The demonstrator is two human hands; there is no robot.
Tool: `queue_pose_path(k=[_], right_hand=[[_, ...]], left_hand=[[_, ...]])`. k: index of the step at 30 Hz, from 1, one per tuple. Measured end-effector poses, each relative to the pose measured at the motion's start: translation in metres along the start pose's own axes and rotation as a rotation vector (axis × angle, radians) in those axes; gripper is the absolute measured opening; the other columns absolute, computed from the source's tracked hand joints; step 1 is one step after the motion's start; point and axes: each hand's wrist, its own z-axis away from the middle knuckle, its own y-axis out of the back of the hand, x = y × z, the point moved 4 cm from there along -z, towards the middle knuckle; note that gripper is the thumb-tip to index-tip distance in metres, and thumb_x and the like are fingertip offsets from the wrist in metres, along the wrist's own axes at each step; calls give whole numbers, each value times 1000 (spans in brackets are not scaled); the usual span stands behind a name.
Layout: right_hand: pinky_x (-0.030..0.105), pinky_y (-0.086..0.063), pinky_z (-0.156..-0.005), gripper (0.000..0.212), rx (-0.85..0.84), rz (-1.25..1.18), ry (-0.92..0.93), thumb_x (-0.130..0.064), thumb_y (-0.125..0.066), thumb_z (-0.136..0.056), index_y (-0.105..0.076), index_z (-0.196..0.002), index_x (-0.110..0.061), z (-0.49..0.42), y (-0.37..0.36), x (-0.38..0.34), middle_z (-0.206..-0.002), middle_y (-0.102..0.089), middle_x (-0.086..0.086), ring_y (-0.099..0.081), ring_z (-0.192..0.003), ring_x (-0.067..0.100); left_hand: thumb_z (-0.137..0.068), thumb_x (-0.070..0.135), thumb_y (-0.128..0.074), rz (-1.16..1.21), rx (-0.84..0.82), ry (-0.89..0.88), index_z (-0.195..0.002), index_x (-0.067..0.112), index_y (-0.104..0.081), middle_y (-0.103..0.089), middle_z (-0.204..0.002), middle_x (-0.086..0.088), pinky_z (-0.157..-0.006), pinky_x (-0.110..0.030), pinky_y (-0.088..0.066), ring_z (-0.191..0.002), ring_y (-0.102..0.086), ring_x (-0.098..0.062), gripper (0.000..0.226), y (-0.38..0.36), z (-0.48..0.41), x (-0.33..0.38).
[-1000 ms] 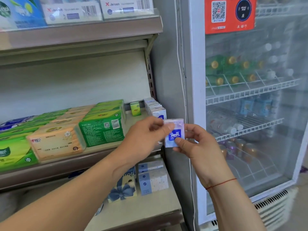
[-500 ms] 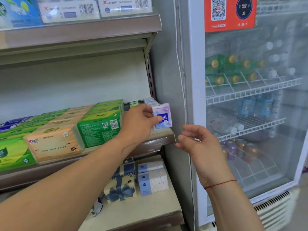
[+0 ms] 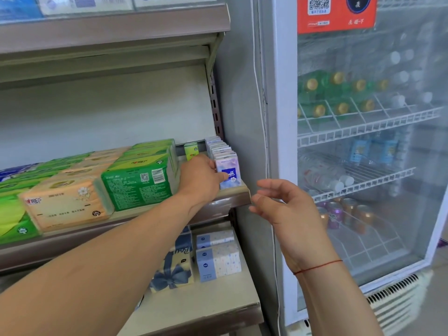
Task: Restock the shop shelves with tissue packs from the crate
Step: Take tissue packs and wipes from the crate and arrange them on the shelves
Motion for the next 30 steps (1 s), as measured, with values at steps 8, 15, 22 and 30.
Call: queue_pose_path(k=[8, 15, 22, 30], right_hand=[[25, -61, -75, 21, -20, -18, 0, 7, -68, -90, -71, -102, -11, 1, -4, -1, -89, -67, 4, -70, -69, 12], [22, -60, -72, 21, -21, -30, -1, 7, -68, -90, -70, -101, -11, 1, -3, -2, -88, -67, 6, -69, -69, 12], [27, -62, -74, 21, -29, -37, -18, 7, -67, -91, -70, -105, -9, 0, -6, -4, -92, -67, 9, -69, -72, 12], [26, -55, -60, 18, -118, -30, -17, 5, -64, -92, -73, -102, -8, 23, -21, -12, -88, -71, 7, -72, -85, 21]], left_hand=[[-77, 27, -89, 11, 25, 2, -88, 16, -65, -76, -92, -3, -81, -40, -59, -90, -71, -20, 29, -4, -1, 0], [-79, 28, -88, 5, 16, -9, -93, 10, -67, -75, -90, -4, -80, -40, -58, -88, -71, -21, 31, -5, 2, 3], [-89, 37, -78, 42, 31, -32, -109, 11, -64, -68, -97, -1, -79, -27, -49, -93, -65, -19, 36, 16, 14, 7], [-92, 40, -72, 199, -33, -127, -100, 35, -68, -71, -93, 13, -86, -36, -57, -91, -69, -8, 10, 92, 86, -9]])
